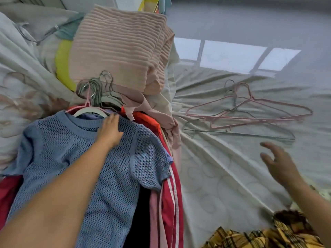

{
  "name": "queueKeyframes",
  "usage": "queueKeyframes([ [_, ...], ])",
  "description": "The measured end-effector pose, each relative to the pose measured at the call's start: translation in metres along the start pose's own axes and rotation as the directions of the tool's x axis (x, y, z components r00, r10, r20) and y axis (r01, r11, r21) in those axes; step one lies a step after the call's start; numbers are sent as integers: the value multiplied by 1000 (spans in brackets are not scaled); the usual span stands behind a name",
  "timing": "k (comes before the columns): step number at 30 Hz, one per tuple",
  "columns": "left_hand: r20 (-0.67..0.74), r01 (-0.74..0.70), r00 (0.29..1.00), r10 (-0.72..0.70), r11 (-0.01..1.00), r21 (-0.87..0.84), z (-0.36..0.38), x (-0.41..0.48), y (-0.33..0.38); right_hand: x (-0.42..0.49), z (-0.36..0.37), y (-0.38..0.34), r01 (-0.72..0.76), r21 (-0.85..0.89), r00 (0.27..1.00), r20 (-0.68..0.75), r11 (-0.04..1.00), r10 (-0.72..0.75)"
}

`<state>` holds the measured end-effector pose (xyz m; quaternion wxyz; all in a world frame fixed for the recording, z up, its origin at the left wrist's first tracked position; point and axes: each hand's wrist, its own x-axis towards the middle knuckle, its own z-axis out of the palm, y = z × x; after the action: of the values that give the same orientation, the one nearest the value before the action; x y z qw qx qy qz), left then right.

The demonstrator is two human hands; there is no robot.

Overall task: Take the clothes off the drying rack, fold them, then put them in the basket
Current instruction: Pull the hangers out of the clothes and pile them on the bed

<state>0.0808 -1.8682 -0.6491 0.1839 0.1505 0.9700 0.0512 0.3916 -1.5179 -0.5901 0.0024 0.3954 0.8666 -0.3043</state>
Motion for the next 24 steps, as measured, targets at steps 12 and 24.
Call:
queueKeyframes([
  [12, -226, -189, 955, 192, 981, 35, -16, -37, 27, -75, 99, -72, 146, 297, 934, 273, 944, -231],
  [24, -144, -664, 738, 659, 673, -324, -67, -219, 121, -125, 18, -120, 307, 196, 836, 411, 931, -363],
])
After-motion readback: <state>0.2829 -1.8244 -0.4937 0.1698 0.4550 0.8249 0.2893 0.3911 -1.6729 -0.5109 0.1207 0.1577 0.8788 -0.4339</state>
